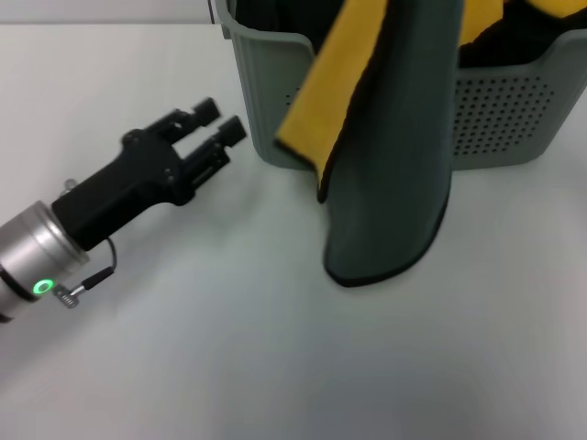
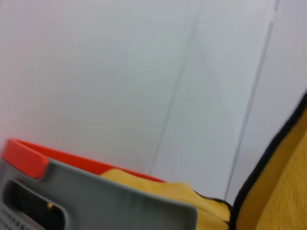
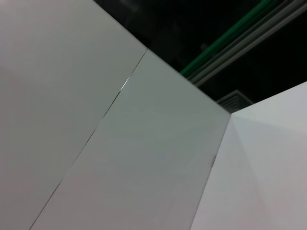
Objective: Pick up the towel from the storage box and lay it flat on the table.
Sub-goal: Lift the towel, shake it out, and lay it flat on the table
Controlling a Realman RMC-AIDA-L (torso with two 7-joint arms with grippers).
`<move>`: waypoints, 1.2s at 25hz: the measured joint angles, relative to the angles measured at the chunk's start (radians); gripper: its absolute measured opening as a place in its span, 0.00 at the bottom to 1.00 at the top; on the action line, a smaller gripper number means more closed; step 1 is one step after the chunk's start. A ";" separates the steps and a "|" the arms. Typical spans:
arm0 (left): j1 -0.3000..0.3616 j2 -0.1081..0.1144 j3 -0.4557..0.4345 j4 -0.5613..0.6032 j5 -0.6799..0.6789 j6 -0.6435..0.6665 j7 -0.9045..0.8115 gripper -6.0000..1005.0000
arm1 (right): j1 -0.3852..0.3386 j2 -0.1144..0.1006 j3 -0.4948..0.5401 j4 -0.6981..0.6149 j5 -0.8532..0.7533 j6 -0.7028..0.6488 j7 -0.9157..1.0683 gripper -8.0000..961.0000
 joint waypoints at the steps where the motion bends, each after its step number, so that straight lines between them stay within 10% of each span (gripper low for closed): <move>1: 0.008 0.000 0.000 -0.001 -0.013 0.004 0.003 0.36 | 0.002 0.000 0.000 0.002 0.004 0.001 0.000 0.04; 12: 0.002 -0.009 0.106 -0.022 -0.005 0.175 0.144 0.52 | 0.083 0.005 -0.014 0.049 0.020 0.104 -0.022 0.05; 30: -0.088 -0.013 0.107 -0.180 -0.154 0.058 0.392 0.51 | 0.175 0.004 -0.027 0.099 0.056 0.125 -0.051 0.05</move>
